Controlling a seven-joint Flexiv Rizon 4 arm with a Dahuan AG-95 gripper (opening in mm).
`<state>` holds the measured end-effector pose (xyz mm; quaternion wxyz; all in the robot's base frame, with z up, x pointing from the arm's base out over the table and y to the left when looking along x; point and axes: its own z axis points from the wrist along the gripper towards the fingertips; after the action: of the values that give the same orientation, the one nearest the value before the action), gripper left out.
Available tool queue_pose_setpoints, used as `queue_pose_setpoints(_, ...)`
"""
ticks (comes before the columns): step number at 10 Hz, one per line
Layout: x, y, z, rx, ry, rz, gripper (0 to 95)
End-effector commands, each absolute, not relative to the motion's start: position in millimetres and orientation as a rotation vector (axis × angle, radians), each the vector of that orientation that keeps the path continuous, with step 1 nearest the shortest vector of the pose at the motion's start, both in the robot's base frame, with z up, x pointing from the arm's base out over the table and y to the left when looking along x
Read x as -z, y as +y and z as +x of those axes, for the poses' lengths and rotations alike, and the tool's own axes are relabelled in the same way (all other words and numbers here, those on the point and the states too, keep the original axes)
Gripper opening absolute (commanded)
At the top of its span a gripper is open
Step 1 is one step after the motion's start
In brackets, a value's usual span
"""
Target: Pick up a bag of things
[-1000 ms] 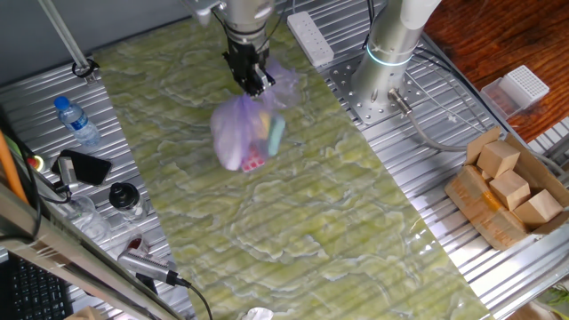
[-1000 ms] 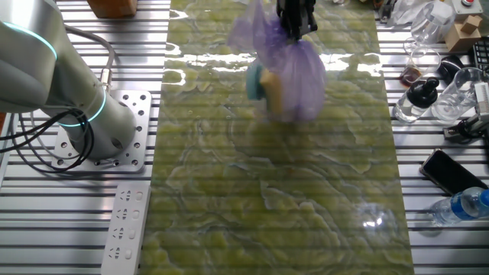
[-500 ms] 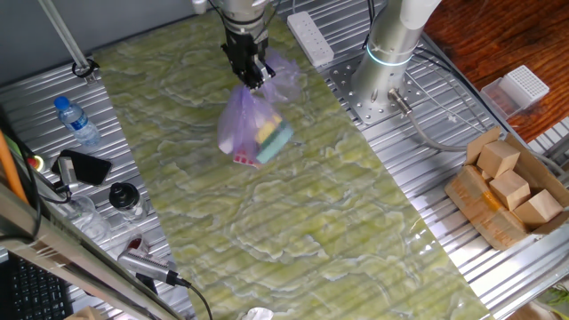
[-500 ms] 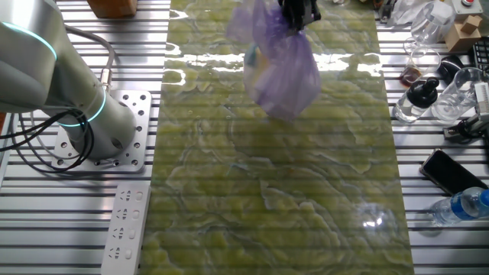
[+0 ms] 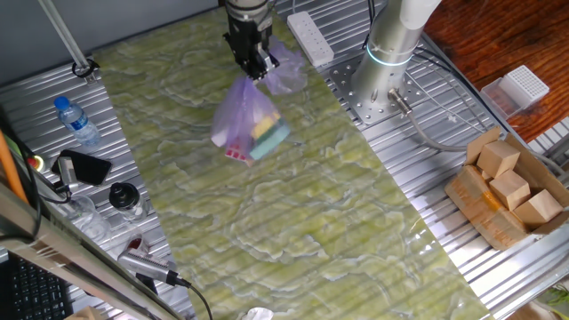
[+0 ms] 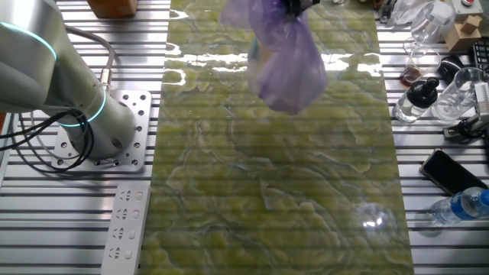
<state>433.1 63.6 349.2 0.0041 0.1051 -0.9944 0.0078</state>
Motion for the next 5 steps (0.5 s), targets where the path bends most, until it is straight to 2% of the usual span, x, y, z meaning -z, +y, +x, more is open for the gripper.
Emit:
queue_pose_setpoints(1,-355.6,65.1,430.4,-0.025,-3.113,0.330,0.0)
queue_pose_setpoints(5,-359.5,65.5,427.4,-0.021,-3.107,0.335,0.0)
